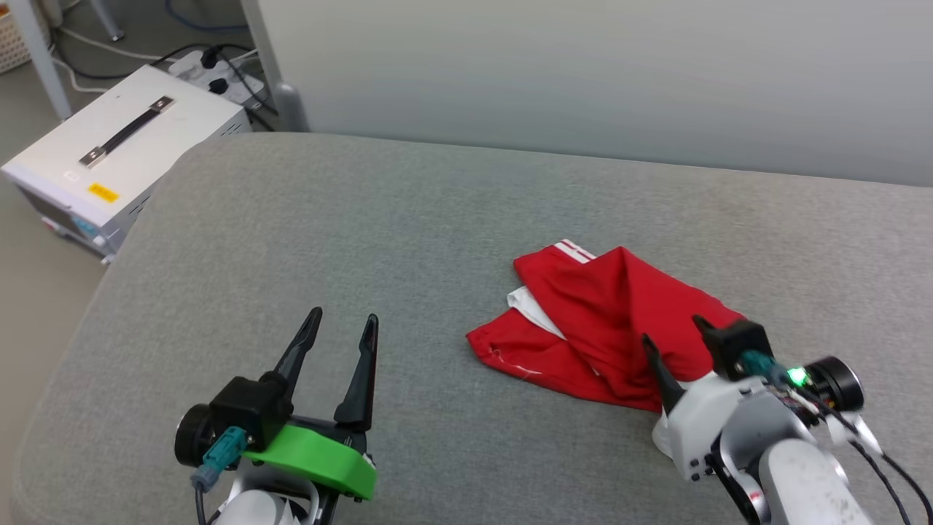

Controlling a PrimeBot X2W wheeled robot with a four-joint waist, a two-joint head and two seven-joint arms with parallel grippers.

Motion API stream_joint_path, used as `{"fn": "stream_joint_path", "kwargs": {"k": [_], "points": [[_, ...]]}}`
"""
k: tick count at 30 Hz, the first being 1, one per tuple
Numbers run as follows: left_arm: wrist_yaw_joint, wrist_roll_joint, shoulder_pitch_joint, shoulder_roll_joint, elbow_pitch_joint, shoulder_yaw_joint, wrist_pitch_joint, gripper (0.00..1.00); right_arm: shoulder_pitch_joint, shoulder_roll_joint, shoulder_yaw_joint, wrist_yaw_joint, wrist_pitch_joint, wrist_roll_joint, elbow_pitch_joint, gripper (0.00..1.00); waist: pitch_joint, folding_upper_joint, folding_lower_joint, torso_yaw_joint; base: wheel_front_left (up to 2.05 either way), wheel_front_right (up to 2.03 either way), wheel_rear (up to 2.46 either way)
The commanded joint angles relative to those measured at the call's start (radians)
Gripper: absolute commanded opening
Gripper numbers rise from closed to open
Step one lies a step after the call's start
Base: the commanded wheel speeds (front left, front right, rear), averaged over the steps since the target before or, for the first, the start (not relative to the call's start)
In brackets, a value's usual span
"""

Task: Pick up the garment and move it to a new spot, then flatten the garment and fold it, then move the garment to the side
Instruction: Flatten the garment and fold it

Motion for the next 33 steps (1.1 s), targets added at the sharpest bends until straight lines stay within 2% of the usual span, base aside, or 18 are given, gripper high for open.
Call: {"fn": "stream_joint_path", "kwargs": {"k": [1,6,8,12,16,17,18,19,26,33], "points": [[-0.009,0.017,-0.006,-0.011,0.005,0.004,-0.006,1.00,-0.037,-0.016,0.022,-0.001,0.066,0.023,0.001,1.00,0.029,0.0112,0.0000,0.042,0.00,0.00,0.00],[-0.027,0.035,-0.015,-0.040,0.021,0.009,-0.006,1.00,-0.124,-0.067,0.059,-0.001,0.346,0.084,0.037,1.00,0.053,0.0112,0.0000,0.104,0.00,0.00,0.00],[-0.032,0.041,-0.019,-0.048,0.026,0.012,-0.006,1.00,-0.152,-0.081,0.057,-0.001,0.407,0.087,0.050,1.00,0.061,0.0112,0.0000,0.125,0.00,0.00,0.00],[-0.041,0.049,-0.027,-0.063,0.032,0.014,-0.006,1.00,-0.181,-0.092,0.031,-0.001,0.478,0.069,0.087,1.00,0.078,0.0112,0.0000,0.169,0.00,0.00,0.00],[-0.046,0.056,-0.032,-0.071,0.037,0.017,-0.006,1.00,-0.192,-0.088,-0.005,-0.001,0.485,0.037,0.121,1.00,0.093,0.0112,0.0000,0.193,0.00,0.00,0.00],[-0.047,0.057,-0.033,-0.073,0.037,0.017,-0.006,1.00,-0.192,-0.086,-0.014,-0.001,0.483,0.030,0.129,0.95,0.096,0.0112,0.0000,0.197,0.00,0.00,0.00],[-0.048,0.058,-0.035,-0.075,0.038,0.018,-0.006,1.00,-0.194,-0.084,-0.022,-0.001,0.476,0.021,0.138,0.20,0.099,0.0112,0.0000,0.200,0.00,0.00,0.00],[-0.049,0.059,-0.036,-0.076,0.039,0.019,-0.006,1.00,-0.196,-0.083,-0.027,-0.001,0.464,0.013,0.142,0.00,0.100,0.0112,0.0000,0.202,0.00,0.00,0.00],[-0.052,0.067,-0.040,-0.083,0.051,0.029,-0.006,1.00,-0.220,-0.071,-0.050,-0.001,0.376,-0.019,0.138,0.00,0.085,0.0112,0.0000,0.192,0.00,0.00,0.00],[-0.053,0.072,-0.031,-0.083,0.062,0.032,-0.006,1.00,-0.262,-0.066,-0.029,-0.001,0.332,-0.010,0.065,0.00,0.037,0.0112,0.0000,0.176,0.00,0.00,0.00]]}}
